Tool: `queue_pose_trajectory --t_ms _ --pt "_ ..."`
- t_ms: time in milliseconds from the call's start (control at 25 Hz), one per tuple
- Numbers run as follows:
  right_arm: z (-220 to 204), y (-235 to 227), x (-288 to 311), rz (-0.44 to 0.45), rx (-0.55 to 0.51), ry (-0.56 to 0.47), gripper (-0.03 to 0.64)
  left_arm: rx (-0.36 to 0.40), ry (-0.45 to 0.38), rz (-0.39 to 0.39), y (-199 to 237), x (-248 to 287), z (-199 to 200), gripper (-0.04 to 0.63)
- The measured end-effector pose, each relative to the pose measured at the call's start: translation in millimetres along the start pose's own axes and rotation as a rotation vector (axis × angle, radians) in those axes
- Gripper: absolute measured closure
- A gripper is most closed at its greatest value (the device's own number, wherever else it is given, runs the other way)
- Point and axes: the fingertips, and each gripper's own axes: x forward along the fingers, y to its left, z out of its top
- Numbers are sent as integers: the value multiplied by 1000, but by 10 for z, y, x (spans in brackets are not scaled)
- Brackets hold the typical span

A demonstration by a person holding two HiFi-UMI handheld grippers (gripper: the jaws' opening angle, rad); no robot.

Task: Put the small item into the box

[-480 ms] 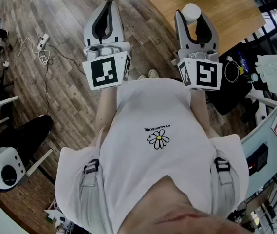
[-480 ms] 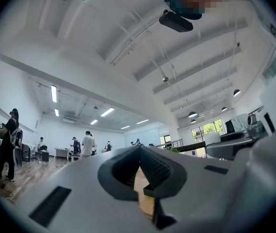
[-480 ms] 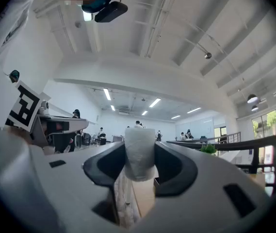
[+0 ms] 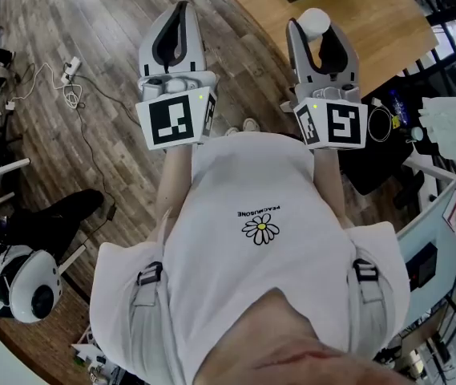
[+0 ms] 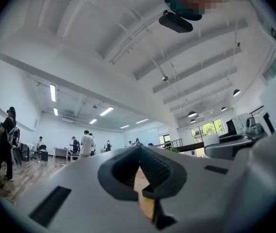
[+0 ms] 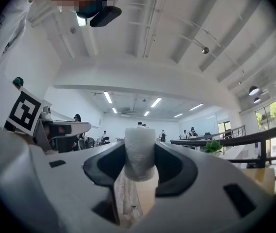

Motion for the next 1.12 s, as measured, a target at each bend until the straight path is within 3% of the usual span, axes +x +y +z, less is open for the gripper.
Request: queue_pose_trajectory --t_ms 480,760,1120 --pt "-244 -290 112 70 57 15 433 1 30 51 -58 209 -230 581" --pt "-332 -309 371 122 55 52 433 -47 39 53 -12 484 -459 581" --pt "-554 -518 1363 17 55 86 431 -139 13 -47 459 1530 -821 581"
